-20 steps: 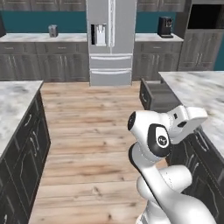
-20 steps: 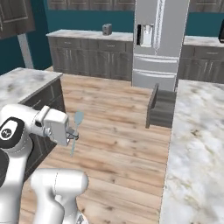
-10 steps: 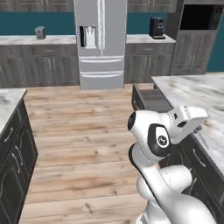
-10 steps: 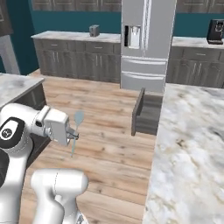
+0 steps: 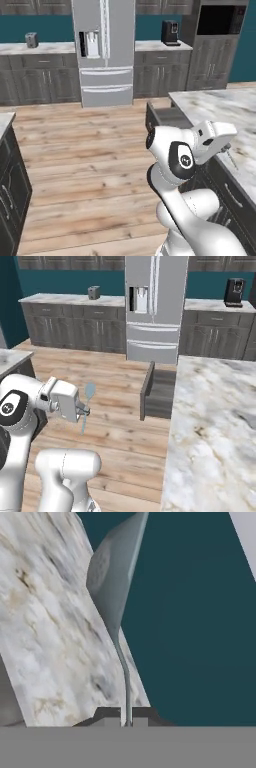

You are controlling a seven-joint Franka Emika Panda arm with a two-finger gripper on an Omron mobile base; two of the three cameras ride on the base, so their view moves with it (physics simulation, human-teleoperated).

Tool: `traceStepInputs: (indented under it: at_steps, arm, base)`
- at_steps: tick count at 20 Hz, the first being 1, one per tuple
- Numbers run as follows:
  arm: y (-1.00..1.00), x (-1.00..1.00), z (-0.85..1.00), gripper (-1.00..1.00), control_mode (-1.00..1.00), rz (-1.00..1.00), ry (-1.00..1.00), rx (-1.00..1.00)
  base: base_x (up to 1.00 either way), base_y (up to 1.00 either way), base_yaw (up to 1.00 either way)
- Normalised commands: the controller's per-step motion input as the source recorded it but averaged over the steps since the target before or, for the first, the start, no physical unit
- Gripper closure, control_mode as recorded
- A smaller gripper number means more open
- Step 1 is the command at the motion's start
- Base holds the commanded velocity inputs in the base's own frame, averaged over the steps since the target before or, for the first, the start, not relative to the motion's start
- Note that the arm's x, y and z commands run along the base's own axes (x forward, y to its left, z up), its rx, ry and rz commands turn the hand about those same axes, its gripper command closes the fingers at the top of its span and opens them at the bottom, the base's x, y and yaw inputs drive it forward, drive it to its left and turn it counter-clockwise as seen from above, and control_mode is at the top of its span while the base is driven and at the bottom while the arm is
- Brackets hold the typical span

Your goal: Organize the utensils by type. Pick up the wooden spoons from the counter and place them in the open cabinet. Then pick up the metallic utensils from the counter and place them in the open drawer.

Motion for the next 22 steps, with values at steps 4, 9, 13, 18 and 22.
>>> traceStepInputs:
  at_steps: [4, 9, 13, 18, 22]
  arm:
    - [0.00, 0.00, 0.00, 1.00, 1.00, 0.00, 0.00, 0.00]
    - [0.00, 0.00, 0.00, 1.00, 1.00, 0.00, 0.00, 0.00]
    - [0.00, 0.00, 0.00, 1.00, 1.00, 0.00, 0.00, 0.00]
    - [0.00, 0.00, 0.00, 1.00, 1.00, 0.00, 0.00, 0.00]
    - [0.00, 0.00, 0.00, 1.00, 1.00, 0.00, 0.00, 0.00]
  base:
    - [0.52, 0.00, -0.16]
    - [0.57, 0.00, -0.14]
    - [0.50, -0.03, -0.13]
    - [0.49, -0.16, -0.09]
    - [0.48, -0.32, -0.05]
